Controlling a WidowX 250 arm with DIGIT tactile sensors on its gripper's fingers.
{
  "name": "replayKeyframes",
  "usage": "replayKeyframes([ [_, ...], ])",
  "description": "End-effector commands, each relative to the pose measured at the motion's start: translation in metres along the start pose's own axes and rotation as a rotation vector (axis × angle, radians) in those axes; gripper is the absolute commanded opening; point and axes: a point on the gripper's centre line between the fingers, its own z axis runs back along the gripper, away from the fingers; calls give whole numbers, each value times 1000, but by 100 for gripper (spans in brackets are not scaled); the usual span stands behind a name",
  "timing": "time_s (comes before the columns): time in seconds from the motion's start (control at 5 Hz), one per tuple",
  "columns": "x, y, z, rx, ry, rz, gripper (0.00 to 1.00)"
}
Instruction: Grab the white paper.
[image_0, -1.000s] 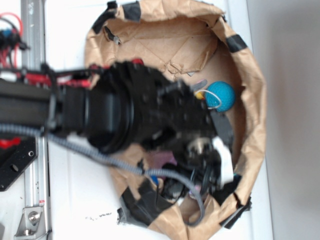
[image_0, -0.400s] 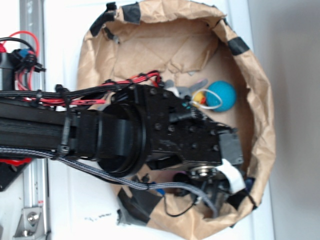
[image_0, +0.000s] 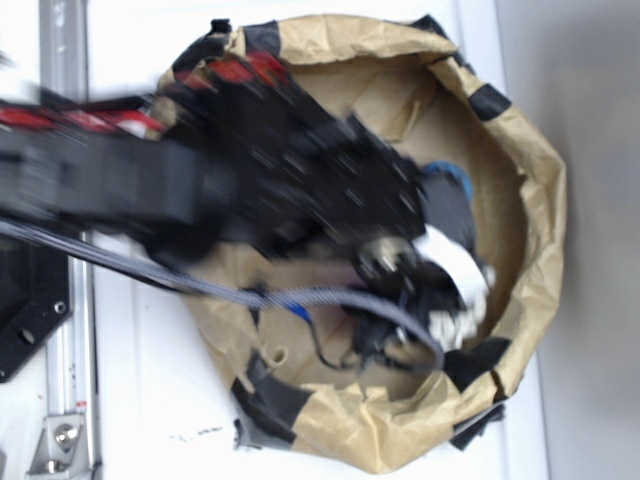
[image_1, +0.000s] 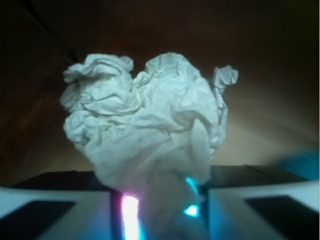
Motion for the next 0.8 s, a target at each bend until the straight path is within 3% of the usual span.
replayKeyframes([
  [0.0,-16,22,61,93,-4,125,0],
  [0.4,-33,4,110,191,81,363,0],
  [0.6,-39,2,113,180,96,399,0],
])
